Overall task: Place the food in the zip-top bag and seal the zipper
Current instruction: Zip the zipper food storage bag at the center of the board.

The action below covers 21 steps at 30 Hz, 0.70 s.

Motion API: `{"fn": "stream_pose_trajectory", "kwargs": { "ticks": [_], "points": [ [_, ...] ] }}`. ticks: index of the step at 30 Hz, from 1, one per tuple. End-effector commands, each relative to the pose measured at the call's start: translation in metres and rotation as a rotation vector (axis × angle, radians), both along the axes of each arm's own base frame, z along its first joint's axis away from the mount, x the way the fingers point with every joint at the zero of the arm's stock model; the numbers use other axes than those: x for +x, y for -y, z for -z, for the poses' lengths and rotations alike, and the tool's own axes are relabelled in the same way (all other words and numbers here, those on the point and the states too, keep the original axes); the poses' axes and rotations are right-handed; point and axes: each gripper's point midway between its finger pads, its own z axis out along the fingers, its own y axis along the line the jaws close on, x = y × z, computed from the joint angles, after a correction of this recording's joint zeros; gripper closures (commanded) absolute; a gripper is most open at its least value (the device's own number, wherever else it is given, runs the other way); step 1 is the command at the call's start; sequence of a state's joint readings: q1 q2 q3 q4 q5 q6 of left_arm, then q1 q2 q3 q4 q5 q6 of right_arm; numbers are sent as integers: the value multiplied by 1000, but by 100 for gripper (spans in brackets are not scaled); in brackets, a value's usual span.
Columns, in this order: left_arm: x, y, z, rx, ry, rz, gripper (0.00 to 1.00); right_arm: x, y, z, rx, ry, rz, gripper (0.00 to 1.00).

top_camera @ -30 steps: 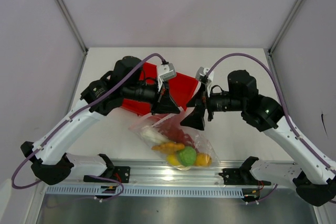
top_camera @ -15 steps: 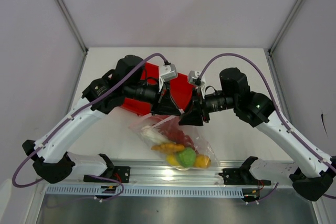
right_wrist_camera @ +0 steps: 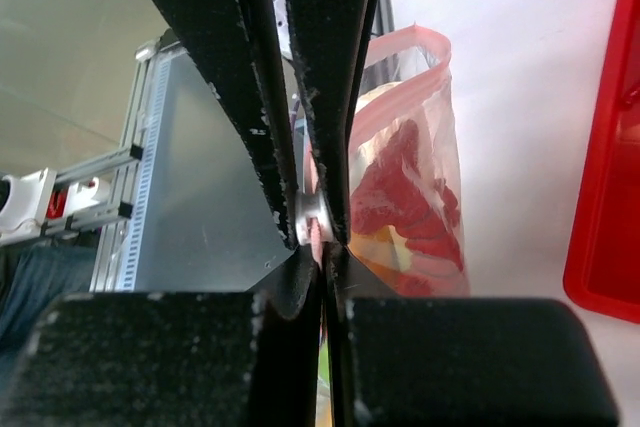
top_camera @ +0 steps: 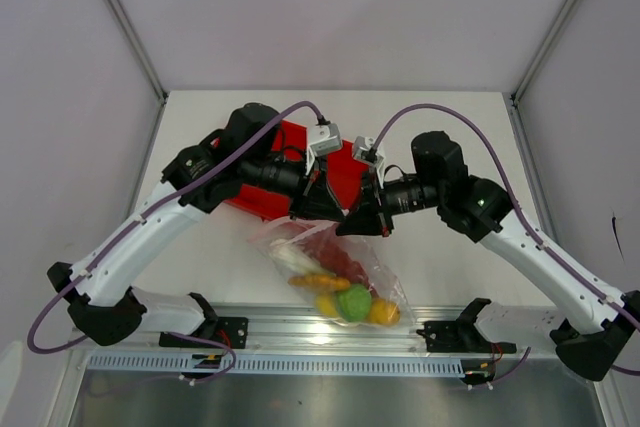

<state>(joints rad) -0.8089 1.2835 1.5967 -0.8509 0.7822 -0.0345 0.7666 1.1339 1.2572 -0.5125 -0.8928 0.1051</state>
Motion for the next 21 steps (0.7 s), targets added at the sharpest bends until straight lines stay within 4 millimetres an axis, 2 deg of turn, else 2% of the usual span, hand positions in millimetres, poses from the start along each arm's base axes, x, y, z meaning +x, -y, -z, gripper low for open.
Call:
{"fn": "stream_pose_trajectory", "kwargs": {
  "ticks": [1,3,4,5,6,7,9,10,14,17,21],
  "points": [
    [0,3,-11,-28,45,41,96,4,0,-29,89,69,57,100],
    [3,2,-10,-29,63,33,89,5,-1,-27,75,27,50,100],
    [5,1,-5,-22,60,21,72,0,-2,-28,81,13,21,100],
    [7,0,-11,-46,78,8,66,-1,-3,-24,76,-6,5,100],
    [8,0,-12,-53,86,3,62,-3,-4,-24,79,-21,0,100],
    [8,-1,-9,-51,89,-5,54,-4,-5,-23,76,-31,-8,100],
    [10,-3,-20,-89,138,-24,51,-6,-5,-23,89,-33,-12,100],
    [11,-4,-17,-86,121,-45,46,-9,-4,-24,94,-46,-19,100],
    [13,-8,-28,-122,168,-82,38,-12,-4,-24,111,-49,-21,100],
    [20,-11,-29,-119,180,-124,37,-13,-2,-27,121,-48,-13,100],
    [23,-12,-27,-120,167,-128,45,-14,-1,-32,130,-44,-4,100]
  ]
}}
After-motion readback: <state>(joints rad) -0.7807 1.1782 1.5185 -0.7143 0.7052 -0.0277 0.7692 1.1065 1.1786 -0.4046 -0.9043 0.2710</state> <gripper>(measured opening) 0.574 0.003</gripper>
